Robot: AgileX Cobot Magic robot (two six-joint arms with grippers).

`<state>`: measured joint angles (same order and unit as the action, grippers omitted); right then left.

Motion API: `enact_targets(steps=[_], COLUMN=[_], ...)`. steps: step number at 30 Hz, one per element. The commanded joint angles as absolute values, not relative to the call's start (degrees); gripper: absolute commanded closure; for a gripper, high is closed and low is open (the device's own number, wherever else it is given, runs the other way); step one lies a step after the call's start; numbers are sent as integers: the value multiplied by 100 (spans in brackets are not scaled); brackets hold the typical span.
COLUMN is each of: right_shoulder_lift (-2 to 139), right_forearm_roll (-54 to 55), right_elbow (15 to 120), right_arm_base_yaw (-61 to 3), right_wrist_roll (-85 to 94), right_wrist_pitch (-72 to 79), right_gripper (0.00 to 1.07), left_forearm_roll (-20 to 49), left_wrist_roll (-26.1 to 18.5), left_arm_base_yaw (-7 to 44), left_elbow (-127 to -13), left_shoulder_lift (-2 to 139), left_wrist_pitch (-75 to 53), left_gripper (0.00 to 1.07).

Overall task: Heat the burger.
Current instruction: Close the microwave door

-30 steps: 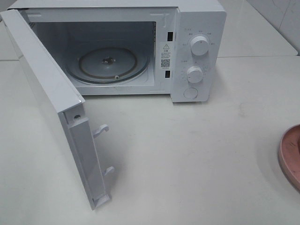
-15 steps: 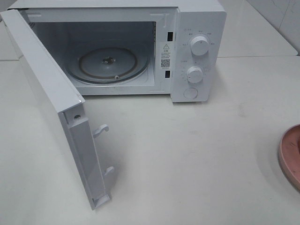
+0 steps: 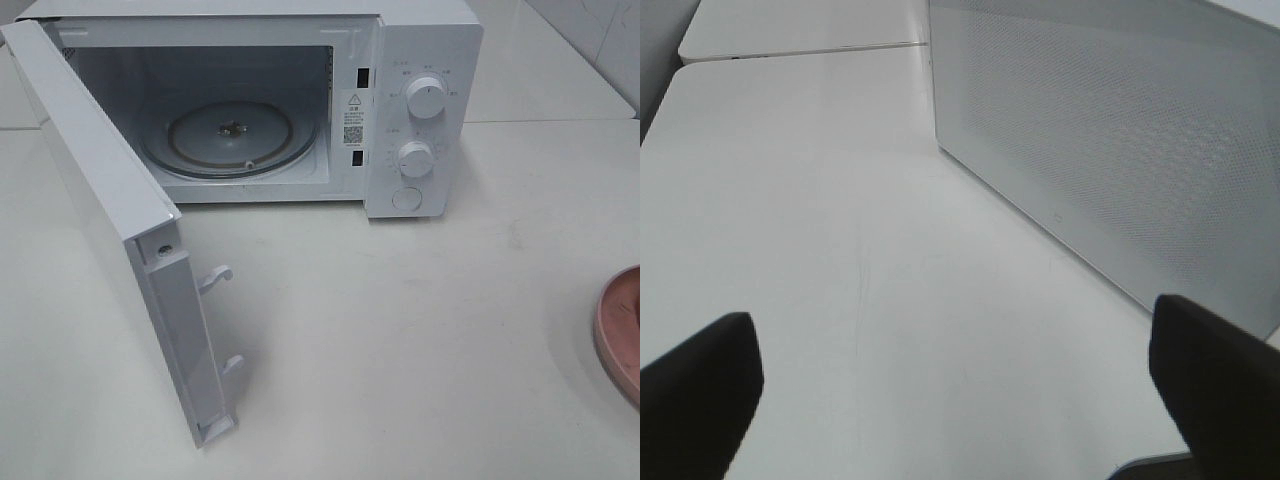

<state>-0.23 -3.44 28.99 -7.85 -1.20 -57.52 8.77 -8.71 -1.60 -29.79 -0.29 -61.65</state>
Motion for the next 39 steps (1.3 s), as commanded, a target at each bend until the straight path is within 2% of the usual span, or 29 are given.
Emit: enact_targets(steps=[1, 39], right_shoulder_lift=[-178, -178], right_forearm_roll=[-338, -338], right_elbow=[2876, 2876], right_arm_base_yaw=[-751, -751], right_wrist_roll=[-80, -80], right_wrist_pitch=[-5689, -5689], right_gripper=[31, 32], left_forearm_roll=[888, 1083], left_wrist_roll=[-871, -877], left_arm_base_yaw=[-178, -178], left_elbow=[-2974, -3054], left_shoulder_lift=[-69, 34], left_wrist_pitch=[-6159, -6068], left_gripper=[9, 9])
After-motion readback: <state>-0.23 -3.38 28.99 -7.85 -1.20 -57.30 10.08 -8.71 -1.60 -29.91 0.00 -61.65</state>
